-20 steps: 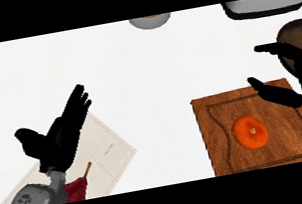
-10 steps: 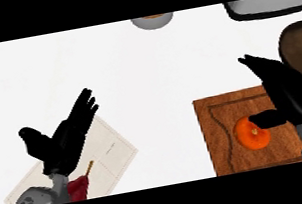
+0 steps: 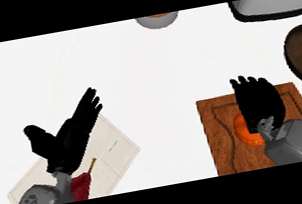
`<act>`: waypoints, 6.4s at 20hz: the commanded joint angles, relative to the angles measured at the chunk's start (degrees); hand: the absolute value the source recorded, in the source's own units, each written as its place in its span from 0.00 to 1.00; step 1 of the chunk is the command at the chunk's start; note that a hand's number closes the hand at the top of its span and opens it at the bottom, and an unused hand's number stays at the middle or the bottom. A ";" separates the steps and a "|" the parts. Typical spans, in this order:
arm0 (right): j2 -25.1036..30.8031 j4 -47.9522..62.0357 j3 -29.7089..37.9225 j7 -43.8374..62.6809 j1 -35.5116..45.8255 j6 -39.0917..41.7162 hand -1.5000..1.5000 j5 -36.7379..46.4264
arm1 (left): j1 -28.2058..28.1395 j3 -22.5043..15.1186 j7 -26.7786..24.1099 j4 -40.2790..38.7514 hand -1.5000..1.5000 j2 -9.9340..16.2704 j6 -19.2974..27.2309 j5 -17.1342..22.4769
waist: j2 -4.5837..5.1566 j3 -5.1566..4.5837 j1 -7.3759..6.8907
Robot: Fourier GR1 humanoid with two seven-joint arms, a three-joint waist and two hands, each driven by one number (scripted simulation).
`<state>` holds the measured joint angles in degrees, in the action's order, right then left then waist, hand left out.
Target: Pick the squash from the cutting board and place it in the pan
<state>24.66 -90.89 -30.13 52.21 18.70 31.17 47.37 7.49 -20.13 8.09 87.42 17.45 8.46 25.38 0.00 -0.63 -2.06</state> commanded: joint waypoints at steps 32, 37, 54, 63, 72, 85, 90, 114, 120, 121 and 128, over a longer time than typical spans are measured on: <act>-20.96 10.35 6.39 15.91 -0.64 24.91 0.00 21.10 | -2.97 1.90 -0.77 -0.51 0.50 -2.94 -1.07 -2.16 | -0.15 0.59 2.42; -19.06 8.10 7.86 10.75 -3.28 25.27 1.00 24.24 | -1.51 3.20 1.23 0.49 0.50 -3.25 -1.37 -2.97 | -0.06 0.62 2.26; -16.50 -2.55 6.57 -9.56 -8.10 2.35 1.00 22.27 | -3.54 7.18 2.37 0.59 0.50 -3.90 -3.77 -4.54 | -0.37 0.93 3.68; -13.98 -22.06 10.72 -12.97 -12.96 -20.84 1.00 25.26 | -5.30 5.34 2.56 3.24 0.50 -4.67 -2.83 -6.27 | -0.69 0.75 3.47; -17.81 -29.12 24.54 -22.09 -18.70 -35.63 1.00 7.11 | -2.44 8.33 0.95 -0.57 0.50 -4.24 -5.98 -4.72 | 0.09 0.73 3.07; -8.44 5.41 42.84 -44.88 -10.60 -48.57 1.00 0.40 | 0.65 8.16 3.68 -1.21 0.50 -7.06 -5.19 -7.93 | 0.27 0.68 1.78; -4.97 20.20 49.12 -49.95 -1.18 -55.78 1.00 -1.11 | -1.24 9.19 3.05 -0.90 0.50 -7.76 -6.84 -6.36 | 0.27 0.68 1.49; 14.58 79.12 61.31 -68.03 19.16 -61.92 0.00 -6.45 | 0.24 7.18 5.69 2.53 0.50 -8.94 -7.34 -8.47 | 1.97 1.13 -2.84; 11.67 77.12 69.65 -80.49 19.04 -57.25 0.00 -16.48 | -1.67 7.09 3.21 1.17 0.50 -9.17 -7.93 -9.10 | 1.48 1.31 -1.13; 12.60 76.39 71.26 -81.52 20.54 -55.11 0.00 -18.39 | -1.67 7.39 3.13 1.32 0.50 -8.97 -7.74 -9.23 | 1.38 1.31 -1.11; 15.74 78.97 80.15 -86.50 18.61 -42.26 0.00 -28.33 | -0.74 8.72 3.80 0.45 0.50 -8.50 -8.24 -8.44 | 1.50 1.25 -0.21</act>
<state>39.04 -13.24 46.04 -31.75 38.21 -17.42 23.55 6.15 -11.90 11.24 88.16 8.91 0.54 16.34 1.48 0.62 -2.69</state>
